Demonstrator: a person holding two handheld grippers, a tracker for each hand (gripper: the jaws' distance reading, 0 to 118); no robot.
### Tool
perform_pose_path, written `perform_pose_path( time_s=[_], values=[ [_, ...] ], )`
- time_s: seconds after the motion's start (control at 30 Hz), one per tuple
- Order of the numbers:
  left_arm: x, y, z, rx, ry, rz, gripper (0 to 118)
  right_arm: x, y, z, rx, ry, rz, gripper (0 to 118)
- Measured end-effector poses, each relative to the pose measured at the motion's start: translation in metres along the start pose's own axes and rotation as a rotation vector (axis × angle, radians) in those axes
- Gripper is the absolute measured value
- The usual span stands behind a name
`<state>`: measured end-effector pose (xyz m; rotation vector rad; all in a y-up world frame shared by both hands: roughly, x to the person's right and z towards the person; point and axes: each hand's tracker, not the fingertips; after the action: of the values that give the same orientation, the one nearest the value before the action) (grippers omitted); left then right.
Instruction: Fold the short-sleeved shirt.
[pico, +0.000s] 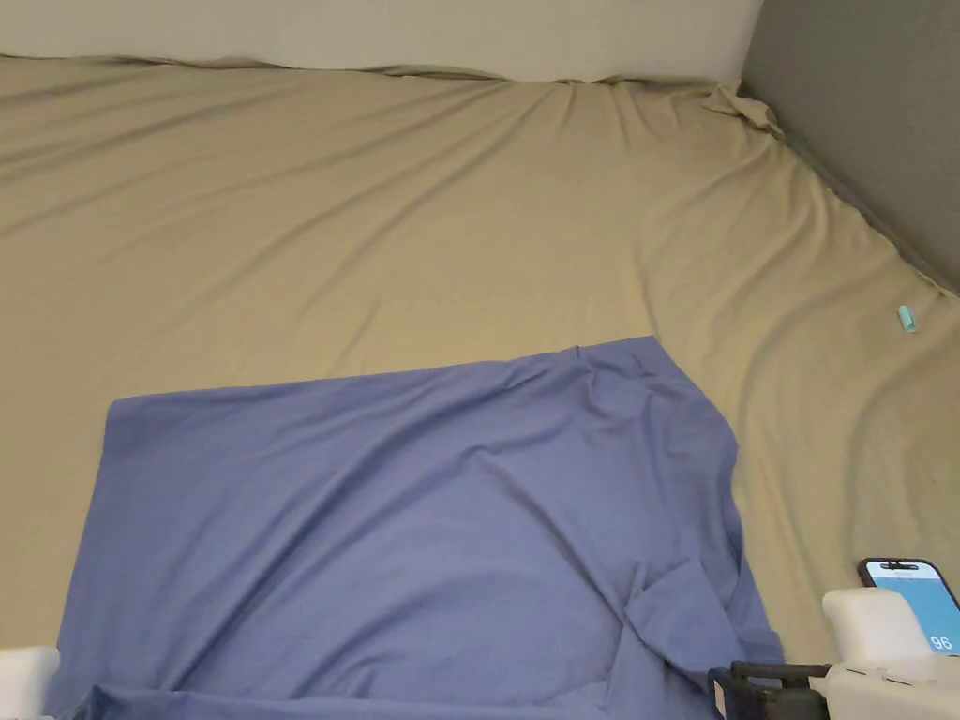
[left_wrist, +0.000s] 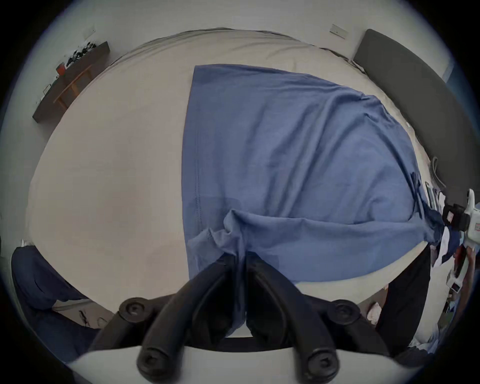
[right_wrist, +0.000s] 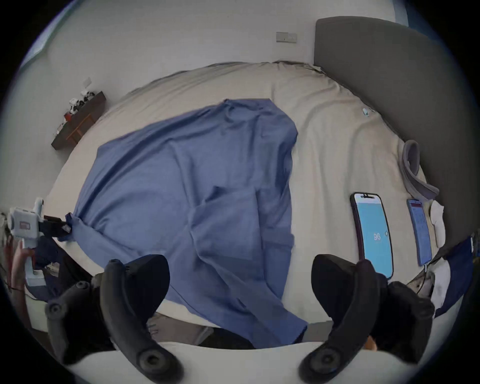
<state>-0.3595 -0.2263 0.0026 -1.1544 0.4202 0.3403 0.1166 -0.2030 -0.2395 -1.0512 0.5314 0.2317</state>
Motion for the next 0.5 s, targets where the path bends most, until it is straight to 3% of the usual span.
perform_pose_path(
  time_s=[0.17,0.2,0.27,0.37,0.43,0.5],
  values=[
    [0.011,0.000,0.000,-0.015,0.018,-0.023,6,0.019,-0.015,-0.029,-0.117,-0.066,-0.024,115],
    [0.012,0.000,0.000,-0.017,0.019,-0.025,6,0.021,-0.015,-0.036,-0.141,-0.057,-0.035,106],
    [0.011,0.001,0.002,-0.019,0.017,-0.022,6,0.020,-0.014,-0.043,-0.169,0.017,-0.026,51],
    [0.015,0.001,0.005,-0.020,0.016,-0.020,6,0.009,-0.009,-0.037,-0.135,-0.004,0.016,14],
    [0.015,0.003,0.007,-0.018,0.019,-0.020,6,0.008,-0.002,-0.036,-0.123,0.023,-0.013,9],
    [0.018,0.005,0.012,-0.020,0.020,-0.026,6,0.002,0.004,-0.028,-0.092,-0.001,0.031,8]
  ],
)
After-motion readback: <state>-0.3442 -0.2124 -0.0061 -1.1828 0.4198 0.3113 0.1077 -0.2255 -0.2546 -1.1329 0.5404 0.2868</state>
